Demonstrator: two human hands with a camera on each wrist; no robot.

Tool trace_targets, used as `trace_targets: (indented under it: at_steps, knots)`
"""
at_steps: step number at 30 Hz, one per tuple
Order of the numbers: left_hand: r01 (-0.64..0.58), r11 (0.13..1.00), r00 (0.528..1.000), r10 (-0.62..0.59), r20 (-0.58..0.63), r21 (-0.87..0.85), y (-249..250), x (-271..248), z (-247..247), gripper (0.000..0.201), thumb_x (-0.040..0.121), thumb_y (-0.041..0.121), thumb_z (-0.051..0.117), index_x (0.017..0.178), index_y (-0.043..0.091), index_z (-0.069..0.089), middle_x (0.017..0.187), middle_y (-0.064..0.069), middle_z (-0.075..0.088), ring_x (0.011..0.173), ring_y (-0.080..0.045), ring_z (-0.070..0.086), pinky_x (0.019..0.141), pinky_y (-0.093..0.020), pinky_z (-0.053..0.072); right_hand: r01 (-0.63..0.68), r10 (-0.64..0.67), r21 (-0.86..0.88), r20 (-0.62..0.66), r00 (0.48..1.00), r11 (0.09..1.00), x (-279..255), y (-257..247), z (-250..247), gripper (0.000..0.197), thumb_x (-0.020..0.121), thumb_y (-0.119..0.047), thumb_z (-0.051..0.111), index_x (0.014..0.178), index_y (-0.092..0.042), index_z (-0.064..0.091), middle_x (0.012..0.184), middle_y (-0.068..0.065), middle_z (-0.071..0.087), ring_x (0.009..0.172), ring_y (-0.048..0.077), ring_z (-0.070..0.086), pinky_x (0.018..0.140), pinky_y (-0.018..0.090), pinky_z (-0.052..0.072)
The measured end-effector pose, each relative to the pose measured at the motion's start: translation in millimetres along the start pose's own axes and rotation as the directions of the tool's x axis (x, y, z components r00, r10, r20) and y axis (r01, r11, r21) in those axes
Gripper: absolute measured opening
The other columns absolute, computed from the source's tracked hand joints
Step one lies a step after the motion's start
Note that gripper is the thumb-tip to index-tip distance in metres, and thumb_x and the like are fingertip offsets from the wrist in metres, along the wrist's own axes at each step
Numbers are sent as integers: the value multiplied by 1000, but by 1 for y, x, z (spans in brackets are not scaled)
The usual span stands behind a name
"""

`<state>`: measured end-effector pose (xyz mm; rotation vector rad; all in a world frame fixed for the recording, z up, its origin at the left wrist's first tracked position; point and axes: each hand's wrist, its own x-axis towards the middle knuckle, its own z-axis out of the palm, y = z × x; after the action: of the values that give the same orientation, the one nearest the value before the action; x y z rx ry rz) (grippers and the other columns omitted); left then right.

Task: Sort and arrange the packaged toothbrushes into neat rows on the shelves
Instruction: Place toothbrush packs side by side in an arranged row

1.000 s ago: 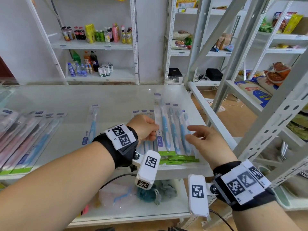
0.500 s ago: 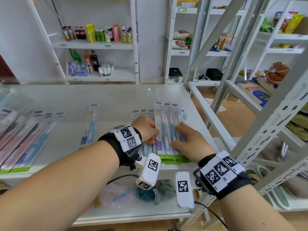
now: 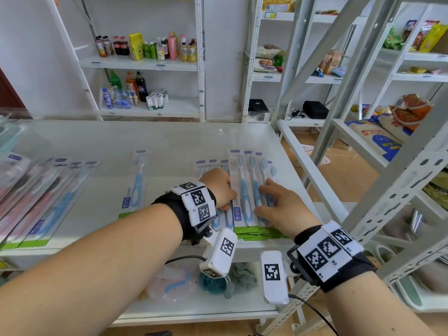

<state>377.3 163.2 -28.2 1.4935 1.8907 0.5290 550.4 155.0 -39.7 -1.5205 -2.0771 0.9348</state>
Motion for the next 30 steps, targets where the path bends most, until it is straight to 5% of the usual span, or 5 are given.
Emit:
trace_targets:
  at_steps: [3,10,17,21,30]
  knots:
    - [-17,1000,1000,17,10,4,1,-2,-2,16,86,16,60,73,24,53,79,-7,73,65,-18,72,67,-32,60,-10,10,10,-2,1000,1000,0,-2,0,61,83,-20,67,139,-21,44,154,-3,25,133,17,39,105,28,33]
    - [-64,997,997,62,-38,-32,-9,-13,-12,41,89,12,53,130,10,52,94,-7,68,66,-19,68,72,-31,57,-2,3,23,-22,1000,1000,0,-14,3,62,82,-20,68,139,-20,44,154,-7,25,138,16,32,107,28,28]
    - [-41,992,980,18,-196,-116,-51,-30,-53,35,88,9,55,123,8,58,114,-12,64,85,-29,67,82,-31,53,128,-128,-2,-18,992,992,10,-60,22,53,84,-21,66,134,-22,49,151,-8,32,138,12,29,105,21,21]
    - [32,999,955,-35,-294,-15,-91,-45,-88,36,88,11,55,124,9,59,127,-8,59,116,-24,55,101,-30,41,184,-184,-6,33,982,983,18,-98,51,51,85,-21,65,133,-21,50,146,-4,41,133,12,36,103,23,26]
    - [381,909,893,-313,-322,171,-178,-86,-150,43,95,23,48,135,8,44,141,-12,45,127,-29,45,102,-32,36,137,-83,-162,304,949,977,31,-165,131,60,82,-40,67,132,-12,49,119,2,55,103,18,56,88,29,45]
